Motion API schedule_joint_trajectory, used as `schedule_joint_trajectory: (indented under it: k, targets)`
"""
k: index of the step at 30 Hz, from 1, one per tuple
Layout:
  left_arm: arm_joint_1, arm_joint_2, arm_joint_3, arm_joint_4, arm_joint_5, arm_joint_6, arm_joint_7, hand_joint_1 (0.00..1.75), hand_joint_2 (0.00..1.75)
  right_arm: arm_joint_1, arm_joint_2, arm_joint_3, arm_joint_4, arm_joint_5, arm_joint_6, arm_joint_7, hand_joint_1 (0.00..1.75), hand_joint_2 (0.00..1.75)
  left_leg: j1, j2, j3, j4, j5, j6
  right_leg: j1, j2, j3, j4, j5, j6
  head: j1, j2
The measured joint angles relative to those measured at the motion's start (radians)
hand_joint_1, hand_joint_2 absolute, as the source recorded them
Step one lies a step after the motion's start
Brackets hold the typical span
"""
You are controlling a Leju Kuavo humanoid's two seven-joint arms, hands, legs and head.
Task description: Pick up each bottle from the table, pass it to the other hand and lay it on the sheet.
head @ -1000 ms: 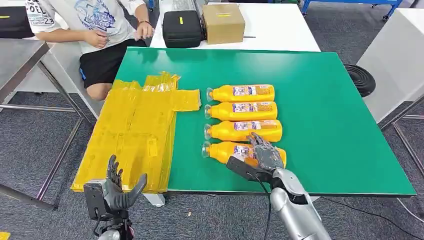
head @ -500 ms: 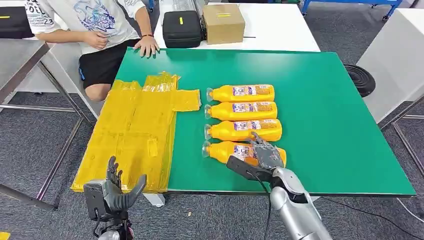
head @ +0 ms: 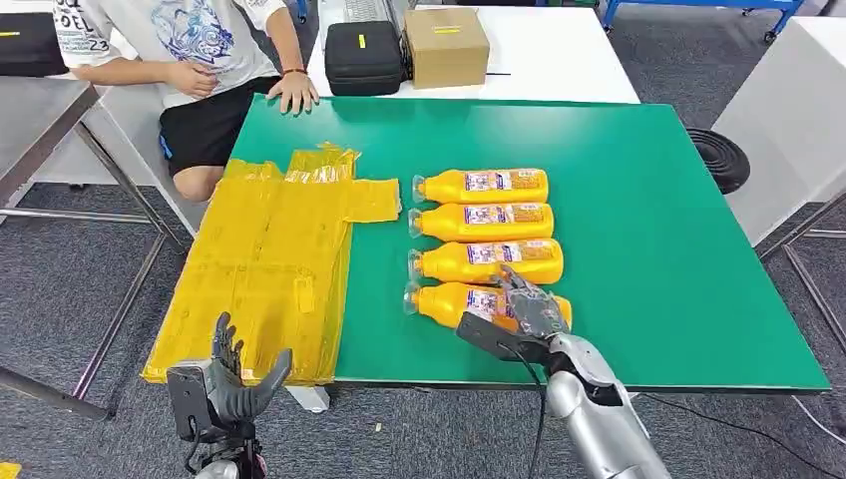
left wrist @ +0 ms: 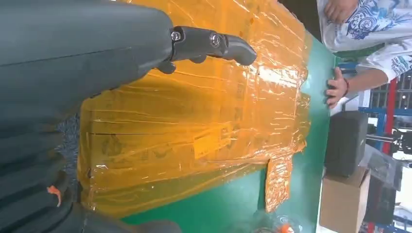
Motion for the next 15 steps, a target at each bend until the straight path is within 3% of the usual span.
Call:
schedule_joint_trajectory:
  k: [3,15]
  targets:
    - [0.002,0.000,0.002,0.000,-0.003,0.002,0.000,0.00,1.75,0.006,-0.013,0.001,-0.015,-0.006,0.007,0.000,0.33,1.75,0.000,0.000,-0.001,0.000,0.000,0.000,0.000,0.000,0.009,0.000,0.000,0.000,0.000,0.000]
    - [0.006,0.000,0.010,-0.001,-0.013,0.005,0.008,0.00,1.75,0.031,-0.044,0.004,-0.064,-0.008,0.026,0.024,0.35,1.75,0.000,0.000,-0.001,0.000,0.000,0.001,0.000,0.000,0.009,0.000,0.000,0.001,0.000,0.000]
